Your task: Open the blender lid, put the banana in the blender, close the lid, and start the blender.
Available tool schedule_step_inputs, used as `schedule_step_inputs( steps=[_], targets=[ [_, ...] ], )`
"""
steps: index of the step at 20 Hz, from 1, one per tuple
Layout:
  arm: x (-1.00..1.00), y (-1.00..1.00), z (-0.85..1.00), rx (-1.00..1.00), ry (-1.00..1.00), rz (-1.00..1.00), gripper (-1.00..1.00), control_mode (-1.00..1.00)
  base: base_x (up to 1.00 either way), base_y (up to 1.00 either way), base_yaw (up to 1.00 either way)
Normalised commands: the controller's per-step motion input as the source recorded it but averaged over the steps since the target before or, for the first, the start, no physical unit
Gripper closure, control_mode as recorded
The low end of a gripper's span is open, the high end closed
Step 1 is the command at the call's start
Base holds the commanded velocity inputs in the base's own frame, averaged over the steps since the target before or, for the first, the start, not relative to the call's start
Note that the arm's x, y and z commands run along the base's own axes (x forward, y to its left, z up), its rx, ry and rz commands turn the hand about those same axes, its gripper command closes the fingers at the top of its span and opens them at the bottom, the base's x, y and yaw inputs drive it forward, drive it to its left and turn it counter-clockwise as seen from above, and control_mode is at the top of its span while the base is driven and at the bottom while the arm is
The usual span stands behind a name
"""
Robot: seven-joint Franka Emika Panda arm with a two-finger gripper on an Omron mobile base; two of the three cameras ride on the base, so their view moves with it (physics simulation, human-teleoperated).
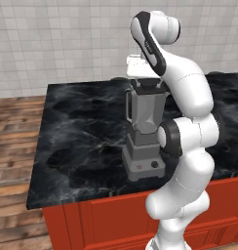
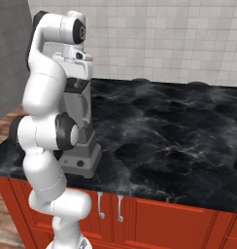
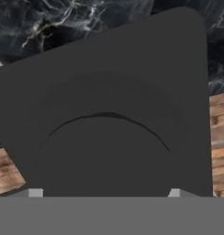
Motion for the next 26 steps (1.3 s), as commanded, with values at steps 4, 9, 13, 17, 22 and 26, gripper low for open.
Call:
schedule_step_inputs(
  steps=[4, 9, 13, 17, 22, 26],
  targets=[
    [0.00, 0.01, -0.15, 0.04, 0.12, 0.07, 1.00, -1.00, 0.00, 0.00, 0.00],
    [0.00, -0.02, -0.30, 0.10, 0.02, 0.00, 1.00, -1.00, 0.00, 0.00, 0.00],
    [0.00, -0.03, -0.48, 0.11, 0.00, -0.01, -1.00, -1.00, 0.00, 0.00, 0.00],
    [0.00, 0.00, -0.19, 0.07, -0.03, 0.00, -1.00, -1.00, 0.00, 0.00, 0.00],
    [0.00, 0.00, 0.00, 0.03, -0.10, 0.00, -1.00, -1.00, 0.00, 0.00, 0.00],
    [0.00, 0.00, 0.00, 0.01, -0.11, 0.00, -1.00, -1.00, 0.00, 0.00, 0.00]
  ],
)
